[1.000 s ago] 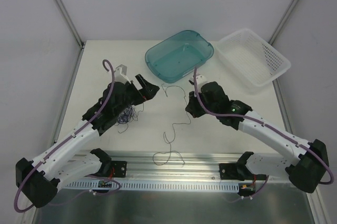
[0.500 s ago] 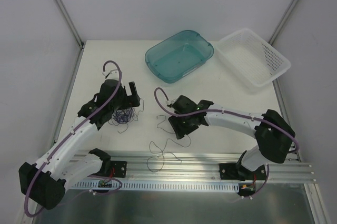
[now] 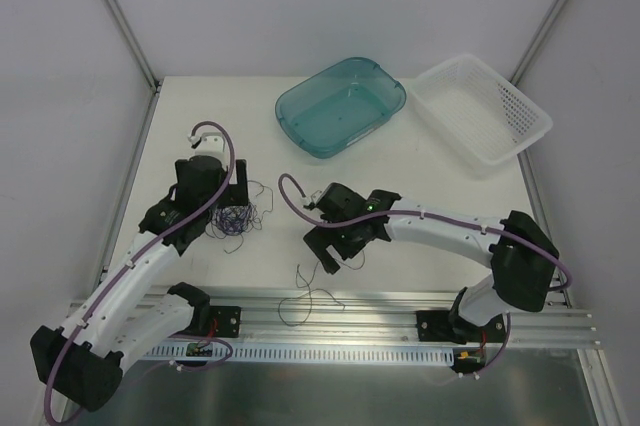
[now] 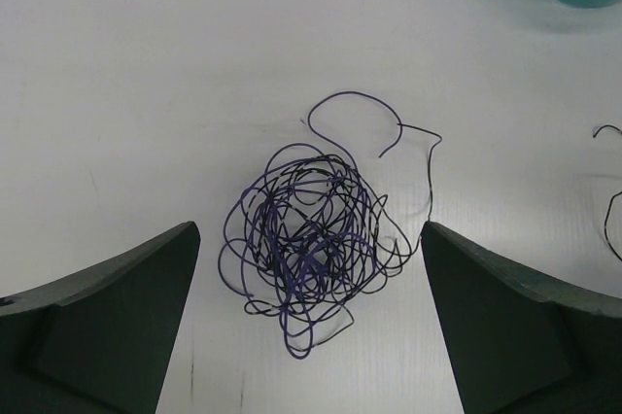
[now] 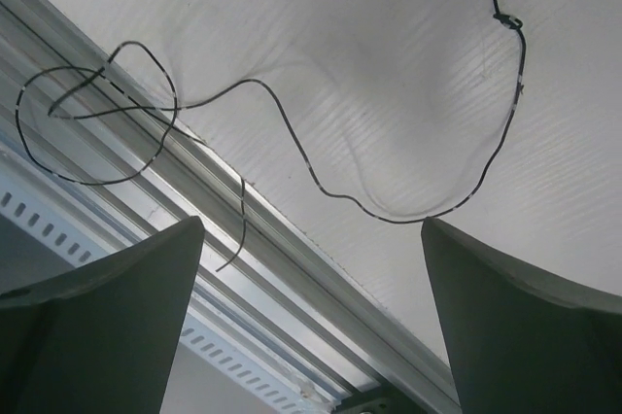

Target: Untangle the cables

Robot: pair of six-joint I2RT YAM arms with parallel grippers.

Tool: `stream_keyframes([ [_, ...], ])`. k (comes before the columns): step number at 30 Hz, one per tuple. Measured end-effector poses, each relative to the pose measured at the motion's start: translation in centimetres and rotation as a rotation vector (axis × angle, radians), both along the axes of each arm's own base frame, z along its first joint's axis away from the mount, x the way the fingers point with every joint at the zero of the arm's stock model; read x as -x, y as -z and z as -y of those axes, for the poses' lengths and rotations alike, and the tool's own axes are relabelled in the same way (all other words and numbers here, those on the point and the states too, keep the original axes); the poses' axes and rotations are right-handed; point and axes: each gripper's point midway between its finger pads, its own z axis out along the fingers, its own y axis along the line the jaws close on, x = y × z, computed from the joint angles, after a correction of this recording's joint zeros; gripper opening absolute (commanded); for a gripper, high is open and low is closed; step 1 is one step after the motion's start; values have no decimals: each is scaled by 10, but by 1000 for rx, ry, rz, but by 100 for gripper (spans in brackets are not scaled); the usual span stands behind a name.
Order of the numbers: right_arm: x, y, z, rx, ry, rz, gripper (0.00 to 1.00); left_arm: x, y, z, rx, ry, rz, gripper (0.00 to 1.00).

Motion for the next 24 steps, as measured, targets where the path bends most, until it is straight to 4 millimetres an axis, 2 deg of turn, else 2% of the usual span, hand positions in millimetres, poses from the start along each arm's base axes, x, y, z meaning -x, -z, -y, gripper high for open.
stream_keyframes([
  [4,0,7,4,61,-45,33,97,3,7,-7,-30,-12,2,99],
  [13,-26,54,23,289,-32,96,97,5,5,-22,-69,-72,24,99],
  [22,-46,63,35,283,59,67,99,5,7,-27,-89,-87,25,99],
  [23,-46,64,36,268,70,49,96,5,7,-27,-90,-87,24,99],
  [24,-46,65,37,251,82,31,88,5,7,-27,-90,-87,24,99],
])
